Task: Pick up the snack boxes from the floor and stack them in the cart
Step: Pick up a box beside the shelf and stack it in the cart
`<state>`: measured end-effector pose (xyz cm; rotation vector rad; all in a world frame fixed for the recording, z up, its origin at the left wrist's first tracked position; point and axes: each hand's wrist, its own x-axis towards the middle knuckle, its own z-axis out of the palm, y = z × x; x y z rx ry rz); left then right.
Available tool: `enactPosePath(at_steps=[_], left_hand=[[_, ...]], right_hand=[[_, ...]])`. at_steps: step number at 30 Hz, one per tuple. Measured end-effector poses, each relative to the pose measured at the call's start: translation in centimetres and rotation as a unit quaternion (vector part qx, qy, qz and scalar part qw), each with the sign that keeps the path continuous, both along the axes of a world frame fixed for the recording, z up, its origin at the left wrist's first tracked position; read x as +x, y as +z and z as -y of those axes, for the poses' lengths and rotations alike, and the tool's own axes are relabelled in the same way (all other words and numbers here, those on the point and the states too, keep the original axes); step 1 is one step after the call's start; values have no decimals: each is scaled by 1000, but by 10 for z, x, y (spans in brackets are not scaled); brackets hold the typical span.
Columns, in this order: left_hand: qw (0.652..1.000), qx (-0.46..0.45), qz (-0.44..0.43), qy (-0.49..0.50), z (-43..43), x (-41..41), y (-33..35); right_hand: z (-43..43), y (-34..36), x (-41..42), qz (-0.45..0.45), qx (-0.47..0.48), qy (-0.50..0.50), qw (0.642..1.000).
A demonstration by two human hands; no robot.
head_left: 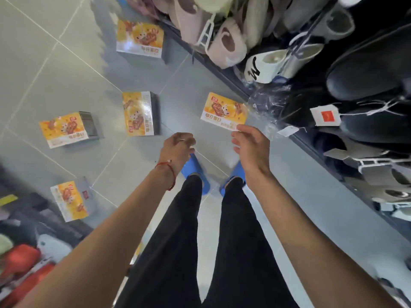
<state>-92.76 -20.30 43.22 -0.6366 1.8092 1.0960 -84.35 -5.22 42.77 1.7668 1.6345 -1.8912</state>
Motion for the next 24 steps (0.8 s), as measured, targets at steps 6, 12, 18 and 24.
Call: enactPosePath(at_steps=[6, 12, 18, 24], left_hand=[[999, -14, 36, -22, -11, 9, -109], [997, -41, 48, -53, -3, 22, -228], [991, -73, 19, -107, -24, 5, -322], [979, -109, -92, -147, -55, -26, -412]], right_hand=[[-14, -102, 27, 43, 15, -39, 998], [-30, -199, 43, 68, 15, -8, 998], [-45, -299, 41, 75, 36, 19, 996], [-64, -400, 27, 94, 77, 38, 992]])
